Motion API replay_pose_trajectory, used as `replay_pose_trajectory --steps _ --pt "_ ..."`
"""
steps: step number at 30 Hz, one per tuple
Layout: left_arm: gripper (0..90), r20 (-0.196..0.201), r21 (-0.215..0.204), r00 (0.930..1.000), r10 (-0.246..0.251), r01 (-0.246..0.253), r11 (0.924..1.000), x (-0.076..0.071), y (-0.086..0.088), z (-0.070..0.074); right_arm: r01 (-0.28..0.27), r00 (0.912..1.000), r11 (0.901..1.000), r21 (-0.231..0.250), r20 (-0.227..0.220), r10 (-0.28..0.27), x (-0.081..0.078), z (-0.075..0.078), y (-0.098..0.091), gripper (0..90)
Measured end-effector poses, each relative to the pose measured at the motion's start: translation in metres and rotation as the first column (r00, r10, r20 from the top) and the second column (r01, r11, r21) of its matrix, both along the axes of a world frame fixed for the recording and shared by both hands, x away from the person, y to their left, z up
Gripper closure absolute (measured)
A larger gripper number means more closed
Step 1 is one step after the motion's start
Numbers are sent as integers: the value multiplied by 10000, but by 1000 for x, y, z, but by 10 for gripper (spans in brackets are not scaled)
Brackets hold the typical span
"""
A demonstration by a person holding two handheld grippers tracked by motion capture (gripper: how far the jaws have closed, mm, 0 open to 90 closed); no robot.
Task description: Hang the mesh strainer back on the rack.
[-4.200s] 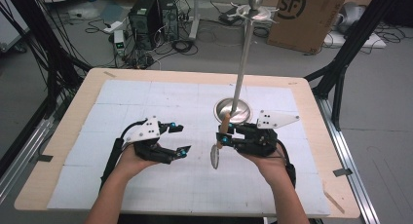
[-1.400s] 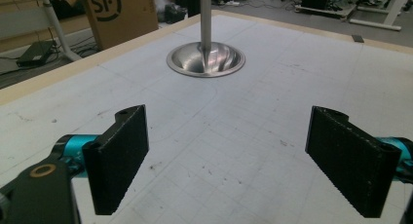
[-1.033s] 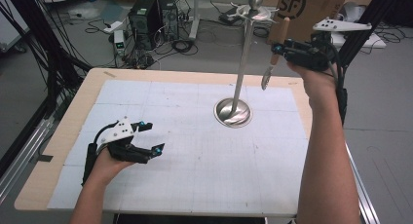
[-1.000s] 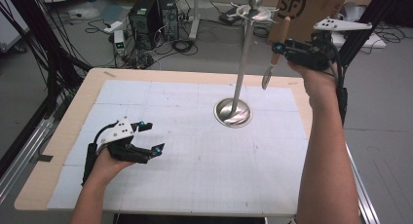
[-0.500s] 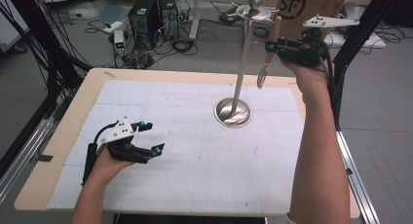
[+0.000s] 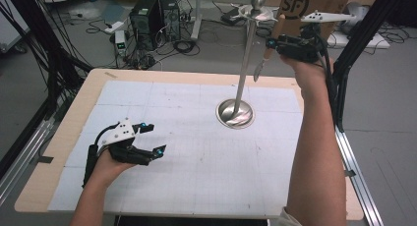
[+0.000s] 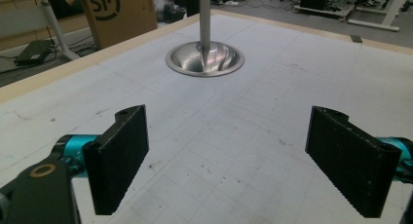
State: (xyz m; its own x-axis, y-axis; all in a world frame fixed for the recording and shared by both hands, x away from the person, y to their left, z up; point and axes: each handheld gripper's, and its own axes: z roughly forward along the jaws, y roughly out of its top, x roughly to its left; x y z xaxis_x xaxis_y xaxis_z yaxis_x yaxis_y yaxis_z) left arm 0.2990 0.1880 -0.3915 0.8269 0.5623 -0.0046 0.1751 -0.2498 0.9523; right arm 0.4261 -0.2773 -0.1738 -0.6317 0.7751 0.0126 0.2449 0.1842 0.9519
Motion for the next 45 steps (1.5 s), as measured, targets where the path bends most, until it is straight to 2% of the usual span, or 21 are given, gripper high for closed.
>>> replay_pose_trajectory --steps 7,12,13,16,18,22,25,32,38,45 --pt "163 -18 26 10000 -20 20 10000 -1 -1 0 120 9998 9998 -142 -127 -122 8 -5 2 692" --pt "163 -16 -37 10000 -17 17 10000 -2 1 0 105 9999 9999 -58 -73 -105 8 -6 3 685" --pt "163 1 -49 10000 -15 15 10000 -2 1 0 140 9998 9999 -15 -138 -140 8 -6 4 676" --pt "163 5 -98 10000 -10 10 10000 -2 2 0 215 9998 9998 -17 8 -215 7 -8 4 578" --pt "163 -16 -128 10000 2 -2 9999 -2 2 -1 234 9996 9997 -1 159 -234 5 -9 2 561" --pt "163 -19 -215 10000 75 -75 9997 -2 5 0 236 9996 9995 203 116 -238 -2 -12 -2 526" --pt "163 -13 -225 10000 86 -86 9997 -1 7 0 194 9992 9992 341 355 -206 -8 -15 -10 510" --pt "163 13 -207 9998 191 -191 9996 -2 9 0 117 9982 9967 806 575 -163 -26 -22 -26 466" --pt "163 4 -220 9998 219 -219 9995 -2 12 0 -339 9951 9950 939 961 249 -44 -28 -31 443" --pt "162 31 -219 9993 367 -366 9991 -2 15 -1 -849 9905 9908 1050 1167 725 -62 -42 -28 413"
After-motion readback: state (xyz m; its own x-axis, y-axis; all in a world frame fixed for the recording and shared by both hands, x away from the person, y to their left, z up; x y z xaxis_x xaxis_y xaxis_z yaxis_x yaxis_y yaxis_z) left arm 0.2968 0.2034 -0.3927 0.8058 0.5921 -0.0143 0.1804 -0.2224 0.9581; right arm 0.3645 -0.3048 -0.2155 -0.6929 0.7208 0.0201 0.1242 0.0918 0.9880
